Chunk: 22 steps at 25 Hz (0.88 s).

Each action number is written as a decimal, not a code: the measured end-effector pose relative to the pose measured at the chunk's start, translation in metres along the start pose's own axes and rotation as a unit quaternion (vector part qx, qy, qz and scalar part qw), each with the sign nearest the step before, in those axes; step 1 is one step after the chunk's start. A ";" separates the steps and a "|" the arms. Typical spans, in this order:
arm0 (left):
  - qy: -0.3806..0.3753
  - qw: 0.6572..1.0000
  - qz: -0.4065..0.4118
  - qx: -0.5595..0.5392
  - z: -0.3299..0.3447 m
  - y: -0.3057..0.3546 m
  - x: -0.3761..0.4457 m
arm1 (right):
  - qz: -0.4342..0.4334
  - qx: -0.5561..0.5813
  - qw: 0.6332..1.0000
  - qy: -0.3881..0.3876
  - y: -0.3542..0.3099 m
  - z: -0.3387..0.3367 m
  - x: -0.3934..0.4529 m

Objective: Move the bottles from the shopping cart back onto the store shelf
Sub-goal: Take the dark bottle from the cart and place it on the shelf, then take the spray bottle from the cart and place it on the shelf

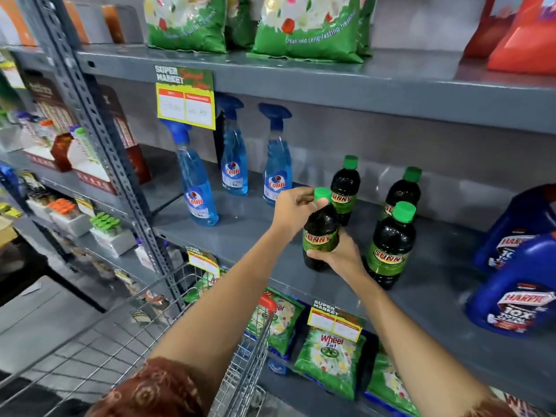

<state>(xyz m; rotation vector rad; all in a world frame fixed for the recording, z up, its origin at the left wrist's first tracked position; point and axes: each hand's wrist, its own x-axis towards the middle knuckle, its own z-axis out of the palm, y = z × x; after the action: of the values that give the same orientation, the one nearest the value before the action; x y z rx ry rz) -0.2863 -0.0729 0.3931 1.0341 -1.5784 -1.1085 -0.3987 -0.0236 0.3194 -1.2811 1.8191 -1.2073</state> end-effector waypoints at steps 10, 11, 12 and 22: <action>-0.003 1.000 -0.025 -0.015 0.001 -0.008 0.001 | 0.024 -0.025 0.995 0.093 0.018 0.011 -0.017; 0.015 0.999 -0.040 -0.014 -0.004 -0.011 -0.005 | 0.018 -0.036 0.993 0.114 0.020 0.012 -0.023; 0.031 0.998 -0.054 -0.013 -0.011 -0.015 -0.011 | 0.013 -0.043 0.990 0.132 0.021 0.013 -0.028; 0.188 0.962 -0.197 0.023 -0.129 -0.092 -0.139 | -0.044 -0.041 0.997 -0.044 0.007 0.074 -0.103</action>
<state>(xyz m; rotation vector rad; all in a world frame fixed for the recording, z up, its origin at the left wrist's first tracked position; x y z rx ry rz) -0.1192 0.0120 0.2978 1.5361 -1.1264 -1.0554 -0.3021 0.0492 0.2804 -1.4515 1.7807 -1.1139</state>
